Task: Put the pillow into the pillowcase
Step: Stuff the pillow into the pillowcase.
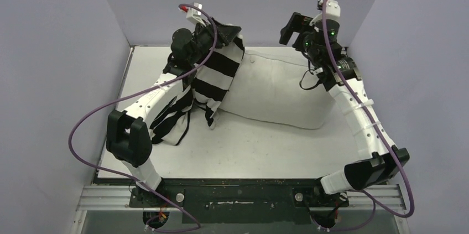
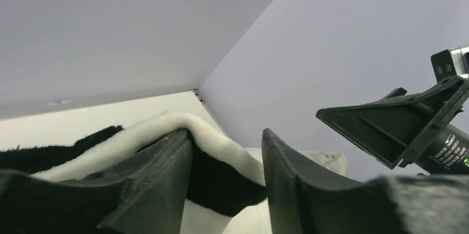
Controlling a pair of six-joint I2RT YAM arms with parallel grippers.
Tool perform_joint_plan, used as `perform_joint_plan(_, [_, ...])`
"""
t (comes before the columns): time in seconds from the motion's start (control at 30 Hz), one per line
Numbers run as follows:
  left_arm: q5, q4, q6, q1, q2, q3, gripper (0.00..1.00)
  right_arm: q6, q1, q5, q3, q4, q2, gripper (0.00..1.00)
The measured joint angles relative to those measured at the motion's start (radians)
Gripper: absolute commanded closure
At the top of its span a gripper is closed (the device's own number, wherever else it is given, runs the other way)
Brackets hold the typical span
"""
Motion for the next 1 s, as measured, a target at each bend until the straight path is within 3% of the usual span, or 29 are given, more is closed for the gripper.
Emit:
perform_joint_plan(0.13, [0.034,-0.029,0.06,0.0,0.015,0.093,0.35,-0.043,-0.087,-0.013,-0.078,-0.02,-0.111,0.0])
perform_joint_plan(0.3, [0.019,-0.136,0.212,-0.005,-0.029,0.132,0.26,-0.087,-0.21,-0.096,-0.196,-0.035,-0.17,0.0])
perform_joint_plan(0.57, [-0.185,-0.314,0.469,-0.093,-0.201,-0.032,0.27,-0.125,-0.436,-0.276,-0.334,-0.051,-0.175,0.0])
perform_joint_plan(0.77, [-0.311,-0.356,0.534,-0.126,-0.261,-0.244,0.29,-0.132,-0.658,-0.407,-0.449,-0.019,-0.2,0.0])
perform_joint_plan(1.0, [-0.379,-0.372,0.536,-0.129,-0.174,-0.326,0.29,-0.121,-0.689,-0.504,-0.564,0.023,-0.155,0.0])
